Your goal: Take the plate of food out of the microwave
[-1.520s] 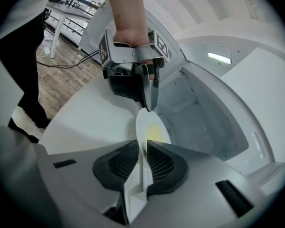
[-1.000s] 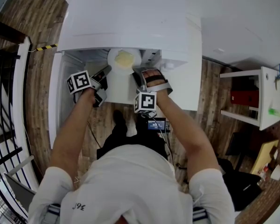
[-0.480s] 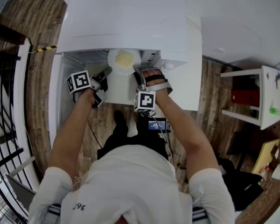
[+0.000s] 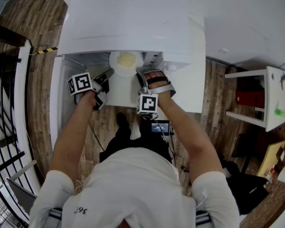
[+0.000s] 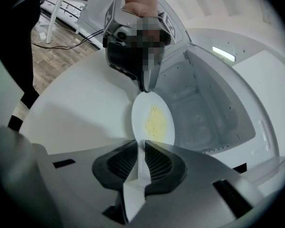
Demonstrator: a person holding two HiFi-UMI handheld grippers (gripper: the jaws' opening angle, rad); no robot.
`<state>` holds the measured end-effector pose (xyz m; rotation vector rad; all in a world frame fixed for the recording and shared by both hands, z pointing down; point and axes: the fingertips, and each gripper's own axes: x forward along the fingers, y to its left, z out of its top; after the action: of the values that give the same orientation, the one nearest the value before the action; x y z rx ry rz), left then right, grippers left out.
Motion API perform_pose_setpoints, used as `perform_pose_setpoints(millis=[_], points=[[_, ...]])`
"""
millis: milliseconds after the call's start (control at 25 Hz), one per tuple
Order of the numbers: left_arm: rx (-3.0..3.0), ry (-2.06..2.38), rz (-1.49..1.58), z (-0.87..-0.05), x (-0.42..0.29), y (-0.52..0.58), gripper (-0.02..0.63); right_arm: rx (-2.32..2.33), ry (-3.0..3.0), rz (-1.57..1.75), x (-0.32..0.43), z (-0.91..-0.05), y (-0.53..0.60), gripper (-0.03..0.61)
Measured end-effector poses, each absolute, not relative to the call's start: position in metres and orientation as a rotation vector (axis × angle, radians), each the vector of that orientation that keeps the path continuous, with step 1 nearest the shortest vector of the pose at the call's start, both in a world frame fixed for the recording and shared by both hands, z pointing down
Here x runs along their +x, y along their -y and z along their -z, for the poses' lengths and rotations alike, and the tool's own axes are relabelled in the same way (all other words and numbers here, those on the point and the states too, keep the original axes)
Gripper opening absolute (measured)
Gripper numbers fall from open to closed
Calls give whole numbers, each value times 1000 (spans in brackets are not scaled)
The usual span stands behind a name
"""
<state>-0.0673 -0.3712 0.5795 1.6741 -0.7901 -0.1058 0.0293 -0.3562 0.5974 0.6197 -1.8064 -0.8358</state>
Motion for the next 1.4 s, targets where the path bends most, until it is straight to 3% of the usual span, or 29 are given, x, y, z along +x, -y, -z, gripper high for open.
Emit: perform_pose_setpoints(millis=[320,520,1400], points=[[1714,834,106,-576,-72,379,26,628,1822,848,26,-591,356,49],[1716,843,108,-577,-72,381,64,636,1838,861,25,-585,355,48],[1571,779,135,-581,-64,383,32,604,1836,882,28,-587,347,44]])
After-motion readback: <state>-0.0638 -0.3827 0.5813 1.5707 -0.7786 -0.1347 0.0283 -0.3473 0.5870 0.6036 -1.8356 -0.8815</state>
